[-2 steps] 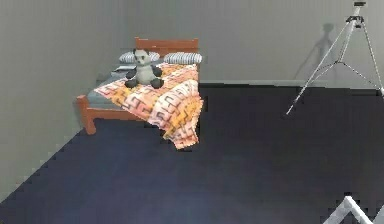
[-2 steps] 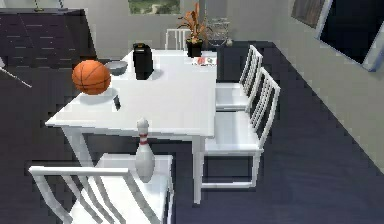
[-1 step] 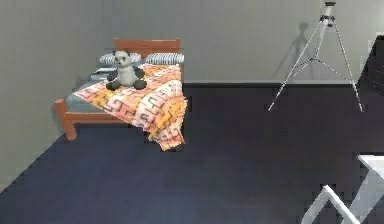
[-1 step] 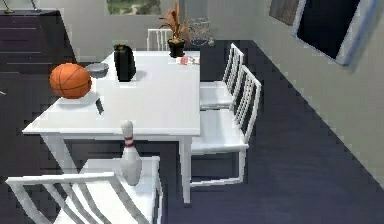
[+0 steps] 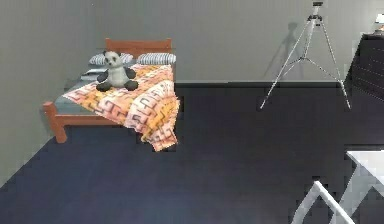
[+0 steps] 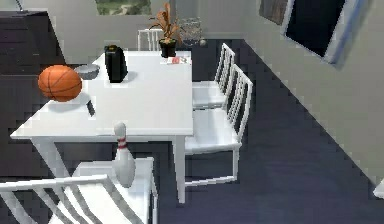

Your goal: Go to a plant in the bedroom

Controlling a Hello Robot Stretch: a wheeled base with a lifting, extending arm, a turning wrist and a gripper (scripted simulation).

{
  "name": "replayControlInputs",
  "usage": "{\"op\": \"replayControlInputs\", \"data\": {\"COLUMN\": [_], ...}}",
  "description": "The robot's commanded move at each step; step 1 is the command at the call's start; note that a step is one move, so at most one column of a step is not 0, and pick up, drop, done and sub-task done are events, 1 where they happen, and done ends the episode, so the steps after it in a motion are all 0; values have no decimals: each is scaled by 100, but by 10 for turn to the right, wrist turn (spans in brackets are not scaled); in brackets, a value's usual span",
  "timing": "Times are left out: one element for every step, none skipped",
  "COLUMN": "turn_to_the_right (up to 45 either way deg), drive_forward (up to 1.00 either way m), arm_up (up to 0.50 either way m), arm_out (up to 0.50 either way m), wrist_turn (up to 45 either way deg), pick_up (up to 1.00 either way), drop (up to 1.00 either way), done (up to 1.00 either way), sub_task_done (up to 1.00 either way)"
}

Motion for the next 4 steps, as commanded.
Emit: {"op": "replayControlInputs", "data": {"turn_to_the_right": [-450, -450, 0, 450], "drive_forward": [0, 0, 5, 0], "arm_up": [0, 0, 0, 0], "arm_out": [0, 0, 0, 0], "wrist_turn": [0, 0, 0, 0], "pick_up": [0, 0, 0, 0], "drop": [0, 0, 0, 0], "done": [0, 0, 0, 0], "sub_task_done": [0, 0, 0, 0]}}
